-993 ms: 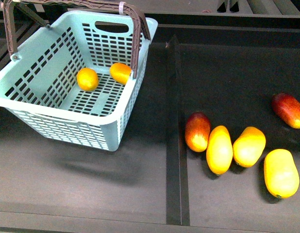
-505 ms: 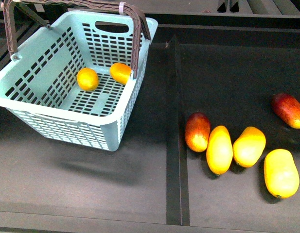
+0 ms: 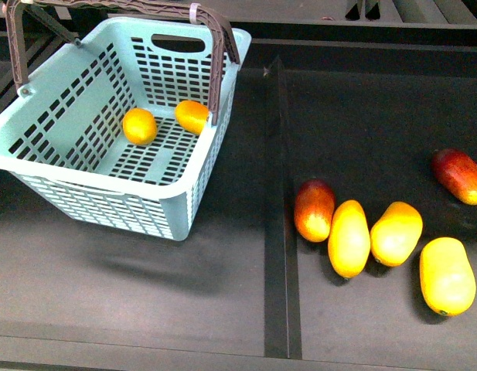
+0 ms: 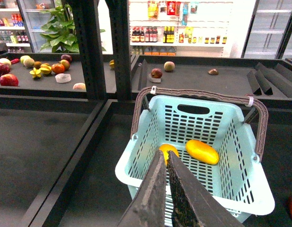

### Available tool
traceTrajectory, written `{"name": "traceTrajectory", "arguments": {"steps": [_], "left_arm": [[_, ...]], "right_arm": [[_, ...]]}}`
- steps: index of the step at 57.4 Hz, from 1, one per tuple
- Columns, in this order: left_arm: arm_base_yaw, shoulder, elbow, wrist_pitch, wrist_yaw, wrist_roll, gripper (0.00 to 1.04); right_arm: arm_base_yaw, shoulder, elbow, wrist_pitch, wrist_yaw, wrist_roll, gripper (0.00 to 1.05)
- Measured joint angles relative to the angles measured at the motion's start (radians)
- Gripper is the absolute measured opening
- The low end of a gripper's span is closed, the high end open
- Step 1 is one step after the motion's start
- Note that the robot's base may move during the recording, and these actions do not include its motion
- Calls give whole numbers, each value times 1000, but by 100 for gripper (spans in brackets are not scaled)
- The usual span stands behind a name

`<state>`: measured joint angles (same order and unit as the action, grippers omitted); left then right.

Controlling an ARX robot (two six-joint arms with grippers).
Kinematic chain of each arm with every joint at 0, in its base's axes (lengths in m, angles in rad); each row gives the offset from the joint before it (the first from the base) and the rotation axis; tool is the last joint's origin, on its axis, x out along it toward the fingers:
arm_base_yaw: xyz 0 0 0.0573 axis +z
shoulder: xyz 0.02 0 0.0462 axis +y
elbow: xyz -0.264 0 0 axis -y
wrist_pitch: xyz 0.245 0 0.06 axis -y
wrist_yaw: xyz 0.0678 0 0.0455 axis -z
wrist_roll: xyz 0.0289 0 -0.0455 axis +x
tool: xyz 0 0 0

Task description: Pick lemon and mango into basket

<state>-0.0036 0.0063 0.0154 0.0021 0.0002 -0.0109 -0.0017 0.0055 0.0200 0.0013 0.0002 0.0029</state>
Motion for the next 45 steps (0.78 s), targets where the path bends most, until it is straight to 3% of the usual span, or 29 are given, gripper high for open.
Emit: {"name": "traceTrajectory", "arguments": {"steps": [12, 32, 37, 45], "left_arm": [[0, 0, 0, 0, 0, -1, 4], [0, 0, 0, 0, 0, 0, 72], [0, 0, 0, 0, 0, 0, 96], [0, 0, 0, 0, 0, 2, 98]], "right_arm": [[0, 0, 0, 0, 0, 0, 96], [0, 0, 0, 0, 0, 0, 96], [0, 0, 0, 0, 0, 0, 96], [0, 0, 0, 0, 0, 0, 96]]}}
